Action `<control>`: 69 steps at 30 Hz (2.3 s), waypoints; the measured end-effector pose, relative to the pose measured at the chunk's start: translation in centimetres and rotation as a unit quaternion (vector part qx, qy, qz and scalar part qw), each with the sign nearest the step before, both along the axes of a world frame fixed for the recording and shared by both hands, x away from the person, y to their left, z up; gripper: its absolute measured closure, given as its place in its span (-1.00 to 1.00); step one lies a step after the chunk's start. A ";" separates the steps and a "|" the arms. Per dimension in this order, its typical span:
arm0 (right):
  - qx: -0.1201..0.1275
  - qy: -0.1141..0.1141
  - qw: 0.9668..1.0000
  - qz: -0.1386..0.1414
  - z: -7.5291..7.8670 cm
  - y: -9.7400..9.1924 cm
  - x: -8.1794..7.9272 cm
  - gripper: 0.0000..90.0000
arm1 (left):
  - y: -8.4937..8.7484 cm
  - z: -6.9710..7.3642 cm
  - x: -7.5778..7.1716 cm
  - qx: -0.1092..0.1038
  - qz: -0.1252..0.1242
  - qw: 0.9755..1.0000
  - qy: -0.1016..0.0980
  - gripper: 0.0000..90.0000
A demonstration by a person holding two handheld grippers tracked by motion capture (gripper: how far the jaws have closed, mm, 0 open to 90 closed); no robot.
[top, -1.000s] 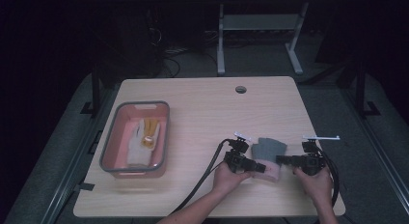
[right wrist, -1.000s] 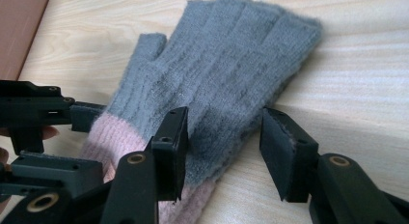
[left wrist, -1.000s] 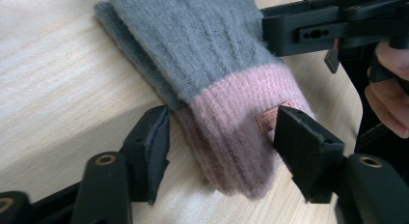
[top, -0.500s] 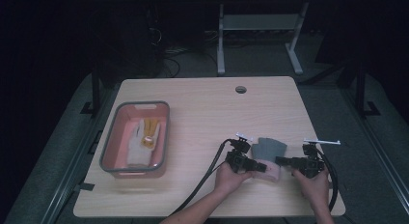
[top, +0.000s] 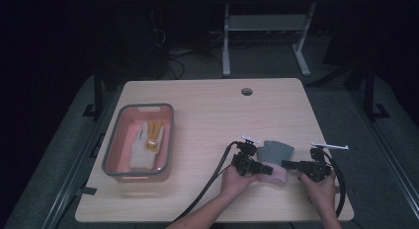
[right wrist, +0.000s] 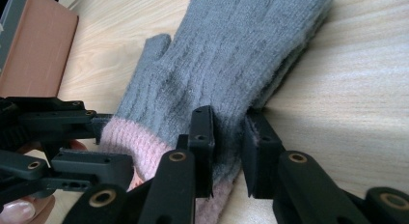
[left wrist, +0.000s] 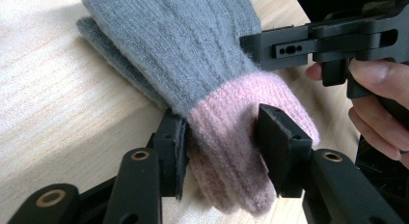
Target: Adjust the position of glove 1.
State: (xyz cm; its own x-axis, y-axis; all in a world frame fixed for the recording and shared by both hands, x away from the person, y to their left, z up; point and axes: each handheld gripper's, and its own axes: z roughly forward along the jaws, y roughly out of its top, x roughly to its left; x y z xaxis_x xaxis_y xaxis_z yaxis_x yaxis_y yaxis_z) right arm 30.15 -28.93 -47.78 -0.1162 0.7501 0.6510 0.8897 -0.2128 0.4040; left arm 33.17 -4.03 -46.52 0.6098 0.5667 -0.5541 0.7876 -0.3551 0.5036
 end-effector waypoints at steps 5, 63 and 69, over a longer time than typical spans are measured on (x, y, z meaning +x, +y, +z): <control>0.006 0.000 1.000 0.001 0.0 -0.1 0.0 0.74 | 0.1 0.0 0.1 -0.006 0.001 1.000 0.001 0.33; 0.024 -0.072 0.992 0.100 7.6 9.0 2.0 0.76 | 11.8 6.3 -0.4 -0.076 0.043 0.995 -0.044 0.39; 0.023 -0.076 0.990 0.115 8.7 10.7 2.9 0.76 | 13.6 7.2 -0.1 -0.078 0.054 0.994 -0.051 0.39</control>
